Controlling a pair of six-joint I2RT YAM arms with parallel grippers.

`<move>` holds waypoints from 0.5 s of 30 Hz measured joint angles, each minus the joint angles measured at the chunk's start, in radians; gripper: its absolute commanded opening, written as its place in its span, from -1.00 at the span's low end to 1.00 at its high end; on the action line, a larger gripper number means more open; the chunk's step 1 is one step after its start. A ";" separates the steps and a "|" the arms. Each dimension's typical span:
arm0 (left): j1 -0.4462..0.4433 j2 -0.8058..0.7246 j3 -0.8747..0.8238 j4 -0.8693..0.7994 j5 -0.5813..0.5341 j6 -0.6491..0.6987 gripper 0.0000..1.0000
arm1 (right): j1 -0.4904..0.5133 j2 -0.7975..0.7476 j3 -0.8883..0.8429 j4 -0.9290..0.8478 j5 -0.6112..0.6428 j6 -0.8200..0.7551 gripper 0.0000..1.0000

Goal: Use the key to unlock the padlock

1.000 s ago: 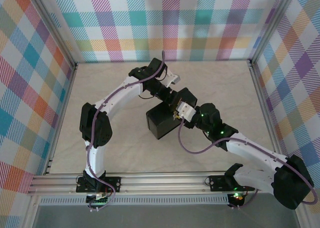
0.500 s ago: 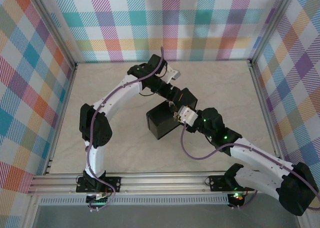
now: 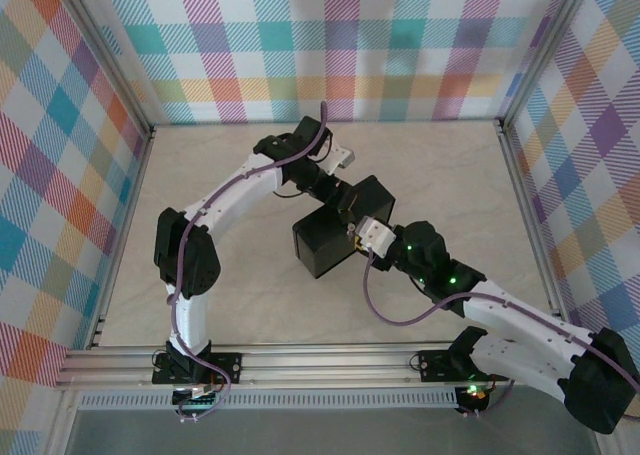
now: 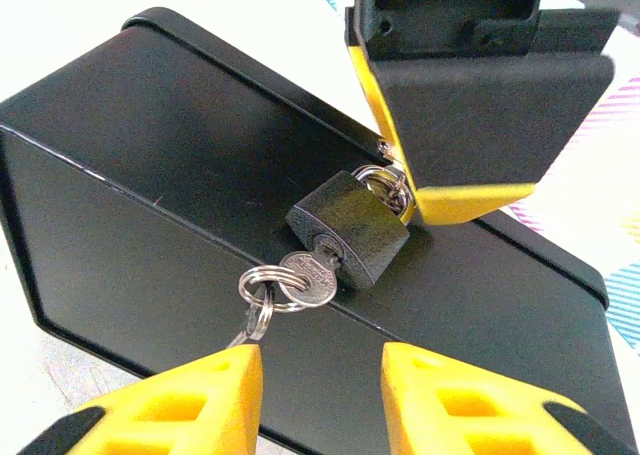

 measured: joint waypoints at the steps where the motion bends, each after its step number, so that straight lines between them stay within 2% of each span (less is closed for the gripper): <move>1: 0.000 0.000 -0.004 0.006 0.000 0.000 0.41 | 0.004 0.010 0.000 0.006 0.001 0.000 -0.28; 8: 0.000 -0.009 -0.013 0.011 -0.007 0.001 0.40 | 0.034 0.089 0.003 0.021 0.027 -0.004 -0.31; 15: 0.000 -0.017 -0.029 0.029 -0.007 0.006 0.40 | 0.046 0.077 0.011 0.031 0.081 -0.021 -0.30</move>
